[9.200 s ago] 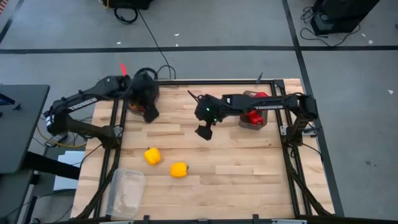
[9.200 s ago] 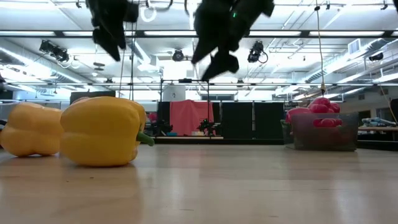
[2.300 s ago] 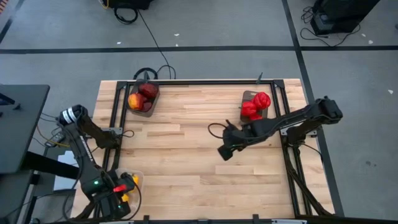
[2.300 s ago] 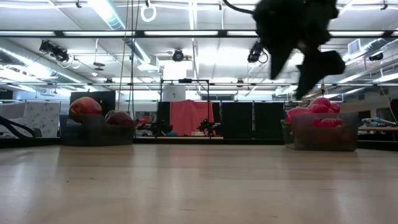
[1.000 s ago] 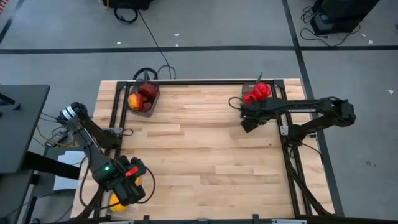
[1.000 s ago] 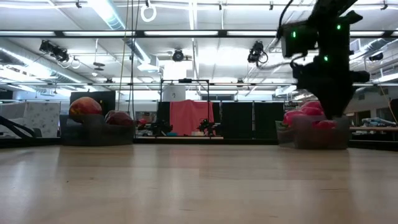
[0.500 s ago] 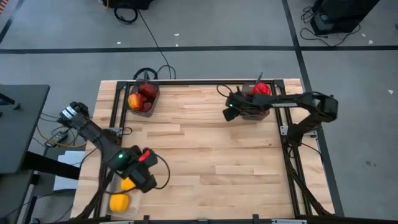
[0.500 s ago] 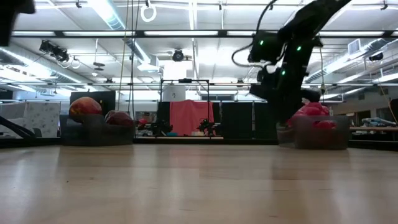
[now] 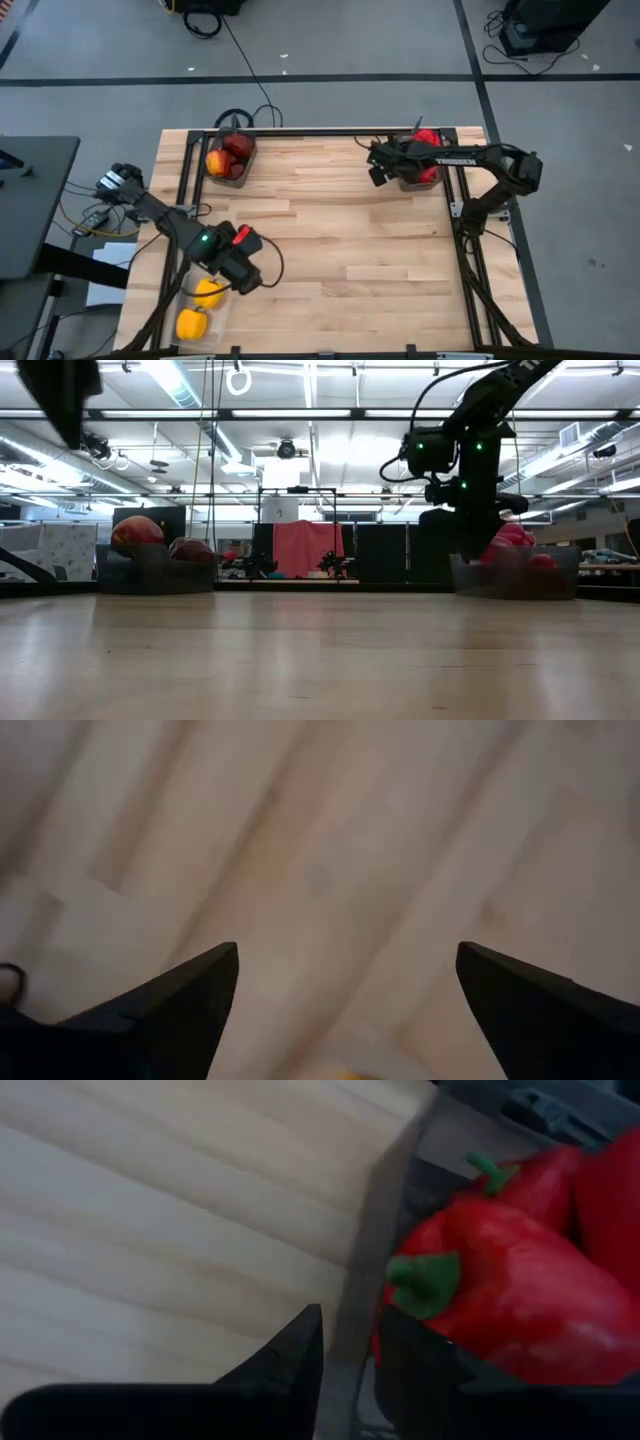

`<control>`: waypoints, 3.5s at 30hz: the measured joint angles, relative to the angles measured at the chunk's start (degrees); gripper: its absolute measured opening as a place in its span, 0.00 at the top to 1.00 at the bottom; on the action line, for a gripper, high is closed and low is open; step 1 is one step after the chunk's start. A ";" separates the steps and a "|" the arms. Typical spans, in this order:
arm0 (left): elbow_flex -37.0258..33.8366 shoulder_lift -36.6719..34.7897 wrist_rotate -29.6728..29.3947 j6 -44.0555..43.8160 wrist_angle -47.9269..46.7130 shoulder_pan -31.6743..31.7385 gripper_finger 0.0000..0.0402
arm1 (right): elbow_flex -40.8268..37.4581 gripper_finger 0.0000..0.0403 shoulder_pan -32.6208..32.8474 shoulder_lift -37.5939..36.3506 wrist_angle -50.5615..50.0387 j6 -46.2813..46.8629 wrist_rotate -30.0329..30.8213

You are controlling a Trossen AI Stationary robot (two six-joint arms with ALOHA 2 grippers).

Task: Sort produce into baskets
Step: Adjust the right black bin, then adjust the left black bin, then return to Home Position

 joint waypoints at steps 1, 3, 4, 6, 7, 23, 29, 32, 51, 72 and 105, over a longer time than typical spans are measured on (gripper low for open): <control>-0.37 -0.01 -1.02 0.49 0.05 1.06 0.05 | 0.01 0.72 -0.13 -0.64 0.76 -0.98 -0.89; -1.61 -0.02 -2.36 2.16 0.10 3.92 0.05 | -0.01 0.72 0.15 -2.35 3.02 -2.54 -4.11; -2.32 -0.02 -2.85 3.52 0.21 5.90 0.05 | 0.01 0.72 0.62 -3.40 4.33 -3.19 -5.99; -3.91 -0.02 -3.32 7.46 0.52 11.01 0.05 | 0.00 0.72 1.77 -5.78 7.52 -3.36 -9.53; -4.80 -0.02 -3.40 10.76 0.95 13.83 0.05 | 0.01 0.72 2.45 -7.00 9.08 -3.15 -10.66; -9.38 4.46 6.51 56.38 31.62 55.43 0.05 | 0.05 0.72 6.58 -11.74 19.87 -3.79 -12.19; -9.38 10.87 8.93 61.61 33.79 60.91 0.05 | 0.05 0.72 6.06 -11.74 20.02 -6.42 -8.57; -9.38 13.24 9.40 63.27 32.16 64.36 0.05 | 0.05 0.72 5.56 -11.74 20.55 -6.59 -5.70; -9.30 14.73 6.62 70.65 30.38 80.08 0.10 | 0.05 0.72 -0.35 -11.72 23.23 -3.11 -5.53; 10.94 13.09 9.32 68.35 25.89 69.09 0.16 | 0.03 0.72 8.42 -11.72 23.15 -6.54 -16.65; 14.05 -5.37 19.43 57.32 50.06 46.18 0.98 | -0.01 0.98 25.86 -22.01 58.40 -32.03 -31.37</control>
